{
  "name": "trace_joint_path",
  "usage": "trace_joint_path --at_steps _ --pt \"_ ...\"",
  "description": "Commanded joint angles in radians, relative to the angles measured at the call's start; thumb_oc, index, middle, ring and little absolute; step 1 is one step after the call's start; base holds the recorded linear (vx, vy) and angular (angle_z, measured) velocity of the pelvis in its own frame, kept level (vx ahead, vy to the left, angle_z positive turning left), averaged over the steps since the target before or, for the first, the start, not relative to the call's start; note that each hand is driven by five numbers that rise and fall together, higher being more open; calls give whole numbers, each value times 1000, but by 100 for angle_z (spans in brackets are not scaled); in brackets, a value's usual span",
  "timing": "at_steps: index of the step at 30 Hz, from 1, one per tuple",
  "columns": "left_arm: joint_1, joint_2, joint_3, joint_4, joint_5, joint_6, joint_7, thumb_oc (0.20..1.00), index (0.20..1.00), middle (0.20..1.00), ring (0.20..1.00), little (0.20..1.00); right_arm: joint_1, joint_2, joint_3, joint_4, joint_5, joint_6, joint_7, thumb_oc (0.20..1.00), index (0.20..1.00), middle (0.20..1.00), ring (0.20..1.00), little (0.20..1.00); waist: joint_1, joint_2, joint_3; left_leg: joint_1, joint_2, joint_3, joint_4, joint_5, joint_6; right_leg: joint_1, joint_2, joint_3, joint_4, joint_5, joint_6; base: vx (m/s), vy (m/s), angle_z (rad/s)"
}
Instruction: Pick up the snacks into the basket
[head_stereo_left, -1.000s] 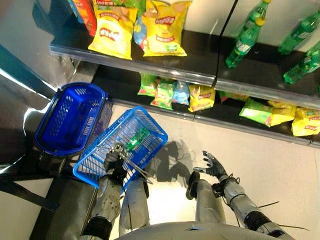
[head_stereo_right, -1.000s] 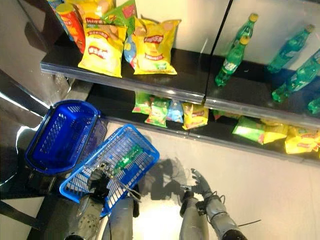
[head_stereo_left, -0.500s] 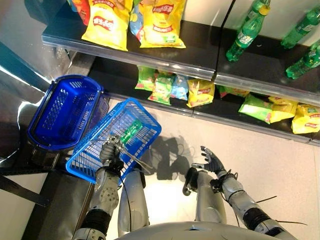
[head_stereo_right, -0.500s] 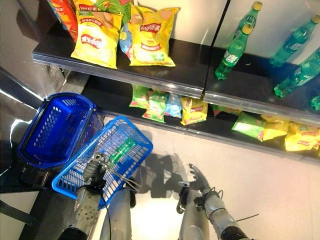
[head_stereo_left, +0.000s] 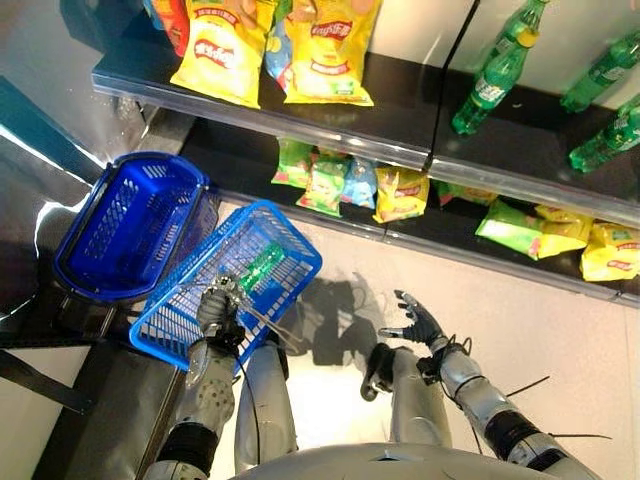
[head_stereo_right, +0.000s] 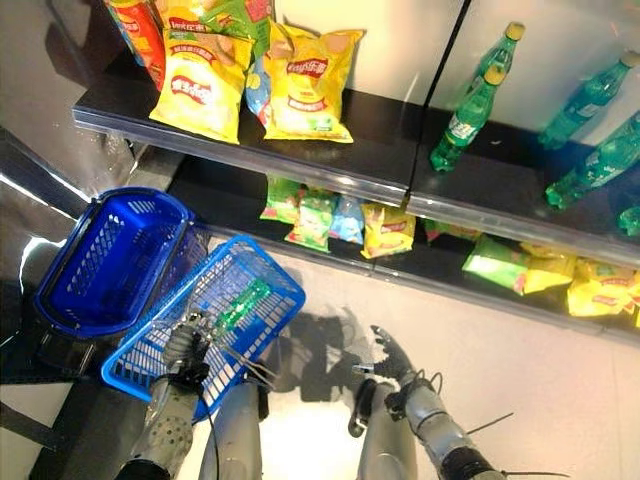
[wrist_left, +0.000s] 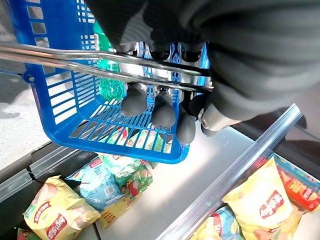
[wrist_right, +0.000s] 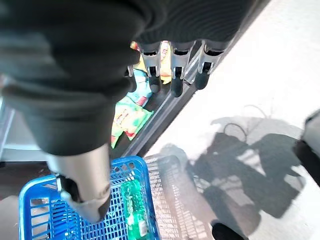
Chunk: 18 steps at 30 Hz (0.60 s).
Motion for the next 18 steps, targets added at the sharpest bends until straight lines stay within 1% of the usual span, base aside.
trace_joint_path --at_steps 1,3,8,9,10,11,13,17,18 --pt "59 -14 -68 -162 -33 -51 -47 200 200 200 200 200 -51 -9 2 -46 9 -40 -27 1000 1000 1000 1000 1000 32 18 -45 3 20 15 -26 22 38 50 -23 2 -61 116 76 0 0 0" --pt "59 -13 -70 -162 -33 -50 -48 200 200 200 200 200 -58 -6 3 -53 14 -42 -28 1000 1000 1000 1000 1000 34 18 -45 4 21 15 -27 23 38 52 -22 1 -64 116 76 12 -15 6" --pt "62 -12 -73 -166 -34 -55 -42 200 200 200 200 200 -121 -18 -34 -189 83 -74 -66 1000 1000 1000 1000 1000 42 21 -45 13 19 16 -38 26 45 56 -19 -1 -77 128 83 4 -3 1" --pt "62 -12 -73 -166 -34 -55 -42 200 200 200 200 200 -121 -18 -35 -189 83 -74 -66 1000 1000 1000 1000 1000 42 21 -45 13 19 16 -37 26 45 56 -19 -1 -77 128 83 0 0 0" --pt "60 -9 -76 -171 -34 -60 -37 200 200 200 200 200 -135 -30 -58 -249 78 -86 -89 1000 1000 1000 1000 1000 42 22 -43 11 18 16 -37 26 47 57 -21 -2 -78 129 84 0 0 0" --pt "60 -9 -76 -171 -34 -60 -37 200 200 200 200 200 -134 -30 -58 -250 78 -86 -89 1000 1000 1000 1000 1000 42 22 -43 11 18 16 -37 26 47 57 -21 -2 -78 129 84 0 0 0" --pt "56 -6 -83 -171 -36 -62 -40 200 200 200 200 200 -150 -50 -83 -321 55 -95 -113 1000 1000 1000 1000 1000 43 21 -40 12 13 16 -40 25 51 58 -26 -2 -79 131 88 0 0 0" --pt "53 -1 -91 -173 -34 -63 -41 200 200 200 200 200 -174 -69 -105 -358 10 -90 -147 1000 1000 1000 1000 1000 46 21 -38 12 9 17 -40 24 54 63 -30 -4 -81 135 91 4 3 1" --pt "52 5 -95 -174 -30 -66 -41 200 200 200 200 200 -194 -78 -116 -363 -17 -87 -171 1000 1000 1000 1000 1000 50 21 -36 9 6 15 -40 25 55 62 -32 -5 -81 135 92 0 0 0"
